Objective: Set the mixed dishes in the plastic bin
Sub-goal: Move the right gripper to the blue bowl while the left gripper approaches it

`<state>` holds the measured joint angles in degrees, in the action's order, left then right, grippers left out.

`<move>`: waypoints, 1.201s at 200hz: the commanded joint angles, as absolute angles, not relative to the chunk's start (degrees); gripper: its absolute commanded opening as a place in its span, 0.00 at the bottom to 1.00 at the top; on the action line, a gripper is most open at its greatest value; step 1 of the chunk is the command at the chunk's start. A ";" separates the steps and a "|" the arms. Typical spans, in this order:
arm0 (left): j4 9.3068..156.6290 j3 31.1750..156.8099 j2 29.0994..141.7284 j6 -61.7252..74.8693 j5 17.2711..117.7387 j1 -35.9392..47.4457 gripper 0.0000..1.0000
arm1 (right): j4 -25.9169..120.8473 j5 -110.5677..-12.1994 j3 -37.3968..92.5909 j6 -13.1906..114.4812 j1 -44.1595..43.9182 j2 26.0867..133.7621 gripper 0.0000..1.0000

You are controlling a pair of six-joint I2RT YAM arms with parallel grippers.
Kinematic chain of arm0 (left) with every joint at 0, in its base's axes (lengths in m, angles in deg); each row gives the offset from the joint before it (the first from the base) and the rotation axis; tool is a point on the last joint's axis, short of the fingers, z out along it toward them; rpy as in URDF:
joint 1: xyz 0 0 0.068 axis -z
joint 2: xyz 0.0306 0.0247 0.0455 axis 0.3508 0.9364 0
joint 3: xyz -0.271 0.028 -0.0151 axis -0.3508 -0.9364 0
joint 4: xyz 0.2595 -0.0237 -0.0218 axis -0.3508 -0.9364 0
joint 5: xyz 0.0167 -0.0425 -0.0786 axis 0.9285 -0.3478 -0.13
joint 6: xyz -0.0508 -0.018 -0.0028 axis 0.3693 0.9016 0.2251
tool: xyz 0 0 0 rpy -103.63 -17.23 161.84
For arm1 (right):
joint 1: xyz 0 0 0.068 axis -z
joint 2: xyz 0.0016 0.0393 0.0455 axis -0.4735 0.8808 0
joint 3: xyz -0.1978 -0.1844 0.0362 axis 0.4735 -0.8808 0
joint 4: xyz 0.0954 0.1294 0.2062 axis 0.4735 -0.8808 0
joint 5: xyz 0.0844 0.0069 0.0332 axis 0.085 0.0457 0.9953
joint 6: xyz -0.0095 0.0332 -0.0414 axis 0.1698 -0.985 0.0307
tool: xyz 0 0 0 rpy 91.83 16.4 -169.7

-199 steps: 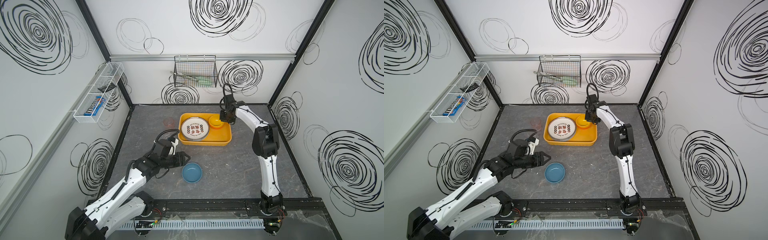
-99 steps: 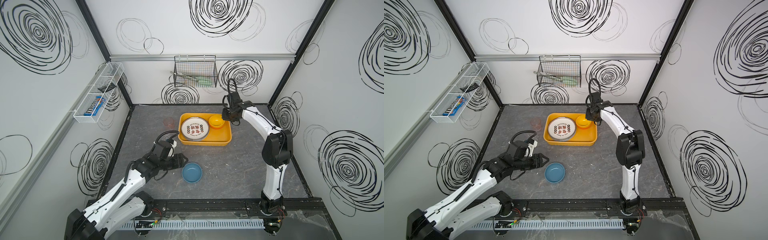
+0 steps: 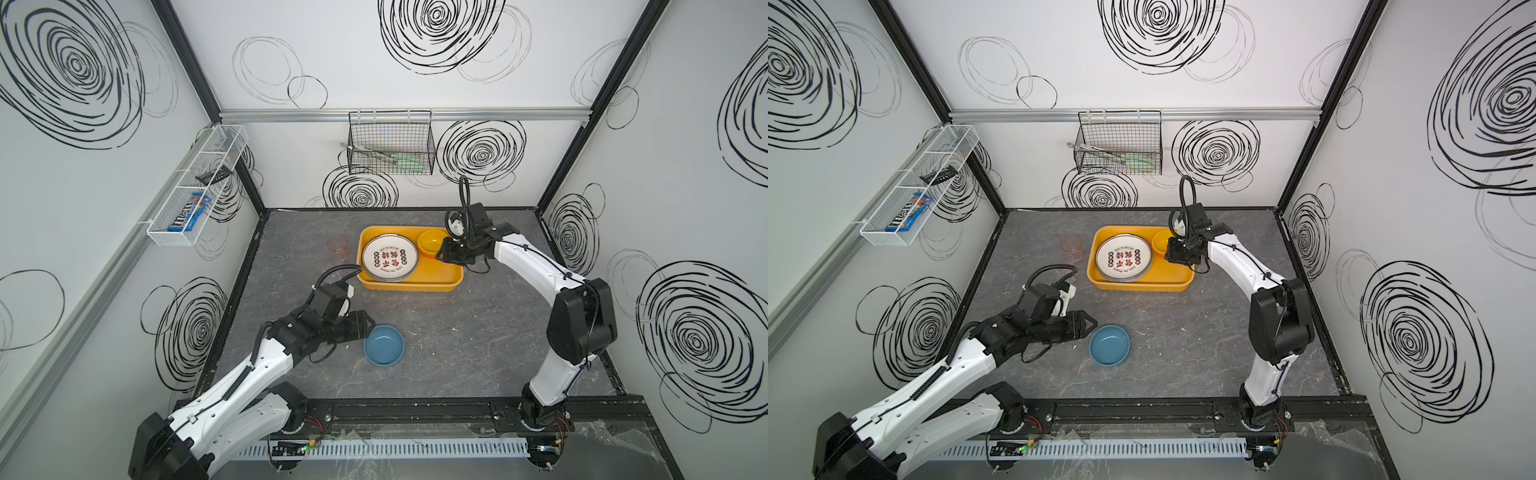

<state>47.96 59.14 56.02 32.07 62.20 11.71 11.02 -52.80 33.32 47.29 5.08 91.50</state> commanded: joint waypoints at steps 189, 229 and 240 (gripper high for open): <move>53.85 52.95 68.27 33.82 68.79 19.06 0.47 | 24.38 -32.33 3.60 53.54 -7.55 77.89 0.32; 55.18 52.42 70.39 33.65 68.99 19.41 0.39 | 25.20 -32.95 2.20 53.13 -8.37 78.01 0.32; 55.33 52.40 70.84 33.56 69.08 19.49 0.38 | 25.17 -33.35 2.10 53.11 -8.39 78.16 0.32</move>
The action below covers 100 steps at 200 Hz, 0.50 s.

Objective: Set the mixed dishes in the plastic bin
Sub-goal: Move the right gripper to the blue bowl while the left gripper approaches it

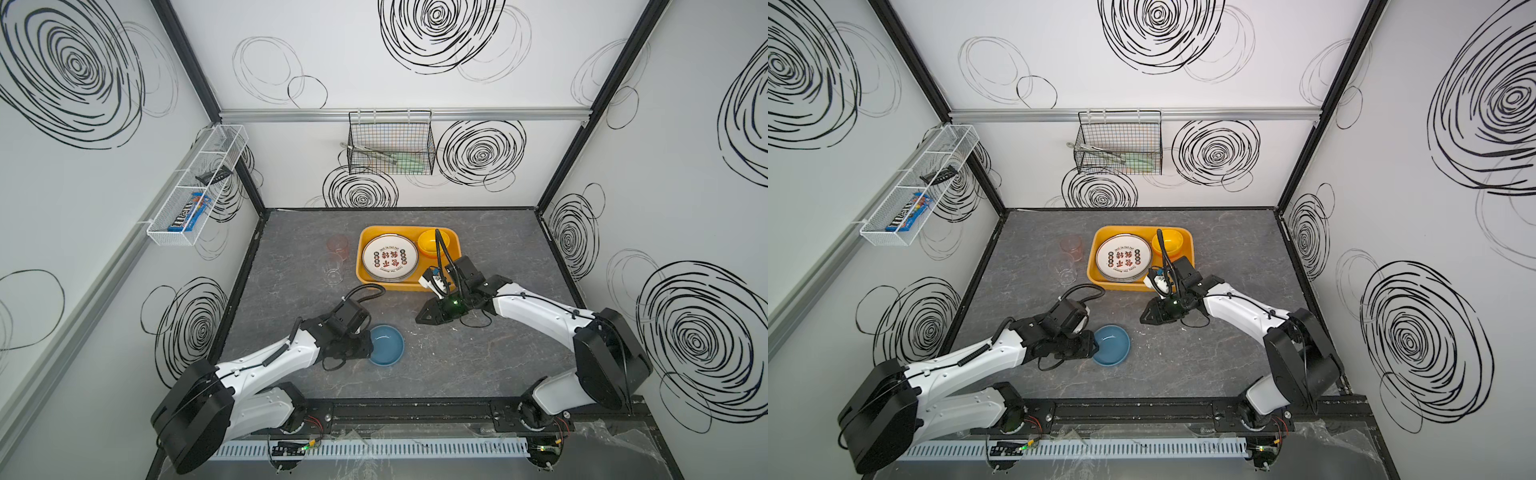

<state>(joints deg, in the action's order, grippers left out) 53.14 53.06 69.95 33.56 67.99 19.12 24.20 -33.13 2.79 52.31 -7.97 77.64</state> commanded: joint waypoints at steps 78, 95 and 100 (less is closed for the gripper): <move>55.47 52.58 70.97 33.55 69.25 19.63 0.22 | 25.52 -34.35 1.71 52.85 -9.01 78.84 0.32; 55.12 52.99 70.61 33.49 69.30 19.64 0.20 | 25.67 -34.62 1.61 52.57 -9.18 79.00 0.32; 54.97 53.15 70.53 33.47 69.36 19.63 0.19 | 25.61 -34.62 1.57 52.49 -9.24 78.97 0.32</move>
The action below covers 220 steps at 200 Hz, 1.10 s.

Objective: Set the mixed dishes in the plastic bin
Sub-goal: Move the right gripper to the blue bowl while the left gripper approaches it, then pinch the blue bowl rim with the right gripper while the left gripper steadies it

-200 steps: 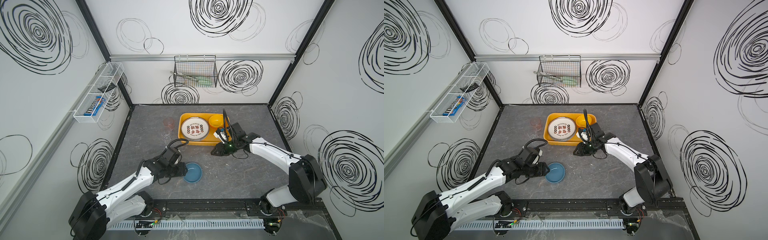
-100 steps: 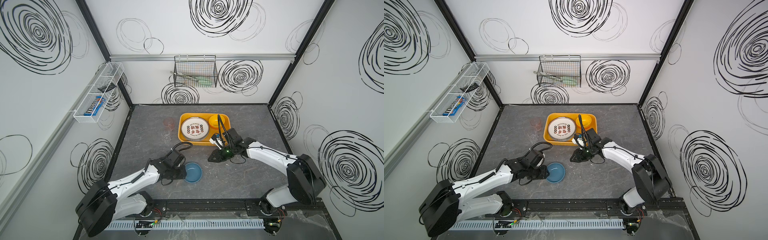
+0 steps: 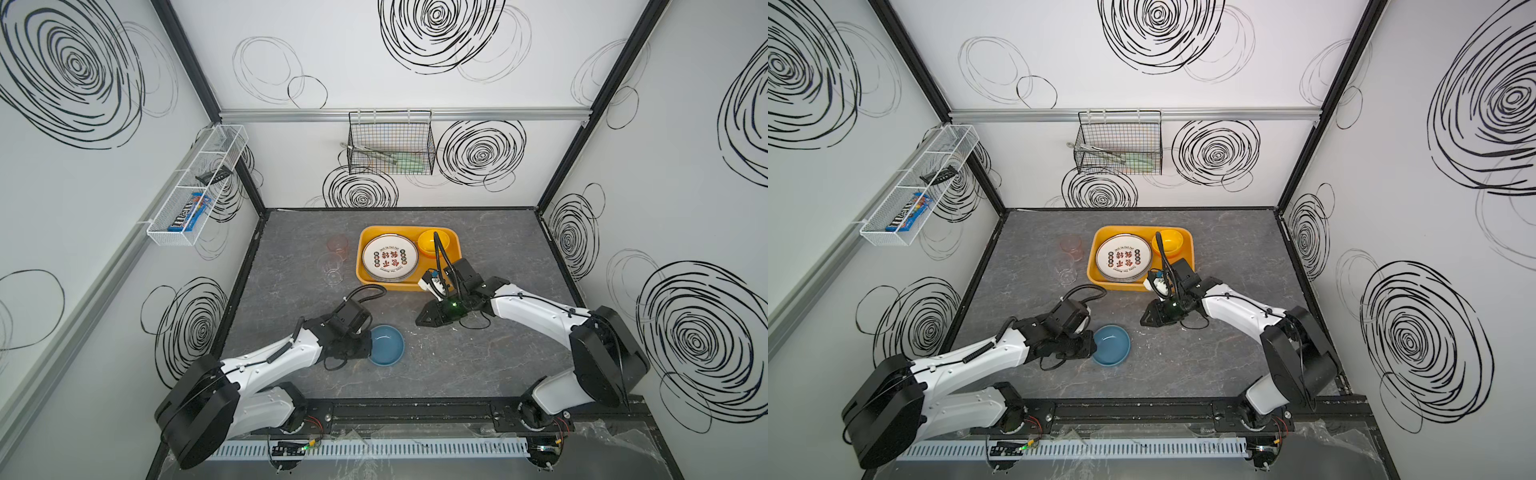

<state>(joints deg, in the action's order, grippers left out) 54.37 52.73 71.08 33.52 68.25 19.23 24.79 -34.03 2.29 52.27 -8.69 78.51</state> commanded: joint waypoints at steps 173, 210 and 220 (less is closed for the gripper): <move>47.49 63.92 66.92 31.33 70.81 19.39 0.09 | 23.94 -41.53 6.89 47.67 -9.49 70.69 0.38; 46.43 67.08 67.65 30.25 71.51 18.94 0.09 | 23.25 -44.04 9.07 46.79 -9.55 68.31 0.43; 46.23 67.88 67.96 29.89 71.51 18.77 0.09 | 23.02 -44.01 9.56 46.79 -9.57 68.00 0.43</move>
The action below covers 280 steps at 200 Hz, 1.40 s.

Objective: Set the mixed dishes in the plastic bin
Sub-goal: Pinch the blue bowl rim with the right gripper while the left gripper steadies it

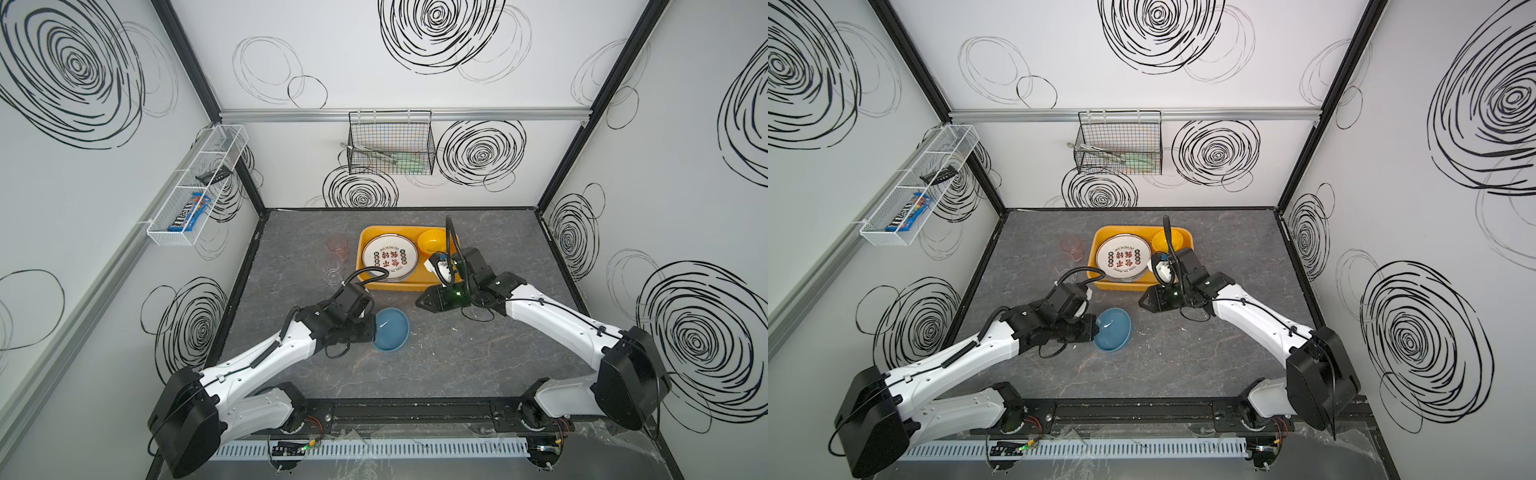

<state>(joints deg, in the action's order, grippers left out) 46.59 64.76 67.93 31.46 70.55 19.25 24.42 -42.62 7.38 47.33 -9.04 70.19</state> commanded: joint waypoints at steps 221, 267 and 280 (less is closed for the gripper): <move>44.91 77.19 73.41 25.30 71.71 15.77 0.08 | 21.96 -47.86 15.69 43.21 -15.42 75.39 0.34; 45.09 77.80 72.99 25.56 70.79 15.43 0.09 | 20.07 -50.84 17.04 43.21 -15.42 76.86 0.19; 45.09 77.89 72.80 25.65 70.47 15.32 0.09 | 19.79 -51.43 17.28 43.21 -15.42 77.17 0.16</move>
<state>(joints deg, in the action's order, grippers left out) 43.44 75.62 73.51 26.17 71.86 15.91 22.08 -50.05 15.31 42.61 -15.27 76.37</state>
